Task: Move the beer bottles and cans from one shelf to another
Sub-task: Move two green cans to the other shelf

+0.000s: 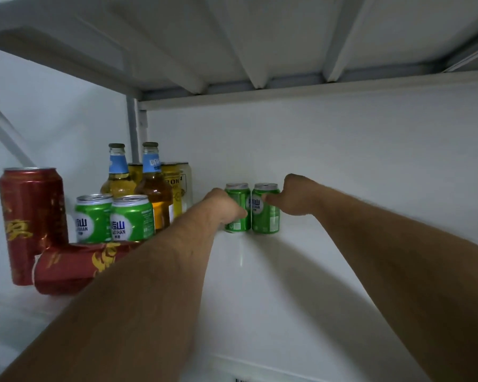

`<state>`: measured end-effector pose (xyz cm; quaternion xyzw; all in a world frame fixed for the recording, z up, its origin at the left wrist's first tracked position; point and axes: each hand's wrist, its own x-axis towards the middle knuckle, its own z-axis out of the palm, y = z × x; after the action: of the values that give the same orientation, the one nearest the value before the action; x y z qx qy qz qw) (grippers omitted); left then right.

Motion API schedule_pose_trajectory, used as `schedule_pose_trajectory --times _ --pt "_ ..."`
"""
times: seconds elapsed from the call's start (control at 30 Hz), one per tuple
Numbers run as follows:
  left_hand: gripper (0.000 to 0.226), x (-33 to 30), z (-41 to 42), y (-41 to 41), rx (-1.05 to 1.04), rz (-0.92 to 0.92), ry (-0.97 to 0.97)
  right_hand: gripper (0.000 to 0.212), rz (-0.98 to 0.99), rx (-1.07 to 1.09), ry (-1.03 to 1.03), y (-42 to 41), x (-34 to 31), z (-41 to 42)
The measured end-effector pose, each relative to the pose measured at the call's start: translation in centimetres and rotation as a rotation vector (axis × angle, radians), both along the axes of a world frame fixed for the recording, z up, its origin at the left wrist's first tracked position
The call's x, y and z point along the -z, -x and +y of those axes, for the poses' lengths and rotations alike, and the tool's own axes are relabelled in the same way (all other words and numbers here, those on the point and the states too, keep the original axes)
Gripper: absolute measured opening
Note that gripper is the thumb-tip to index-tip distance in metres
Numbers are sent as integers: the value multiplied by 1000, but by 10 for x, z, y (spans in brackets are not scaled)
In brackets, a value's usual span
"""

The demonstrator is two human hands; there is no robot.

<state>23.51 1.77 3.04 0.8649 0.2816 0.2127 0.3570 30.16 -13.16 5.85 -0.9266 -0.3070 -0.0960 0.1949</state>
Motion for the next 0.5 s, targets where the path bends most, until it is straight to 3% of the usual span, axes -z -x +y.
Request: schedule_pose_trajectory --times 0.27,0.5 --pt "56 14 26 -52 46 -93 235 40 297 -40 -277 -34 10 24" --pt "60 26 35 -63 44 -127 275 43 463 -68 -473 -54 24 36"
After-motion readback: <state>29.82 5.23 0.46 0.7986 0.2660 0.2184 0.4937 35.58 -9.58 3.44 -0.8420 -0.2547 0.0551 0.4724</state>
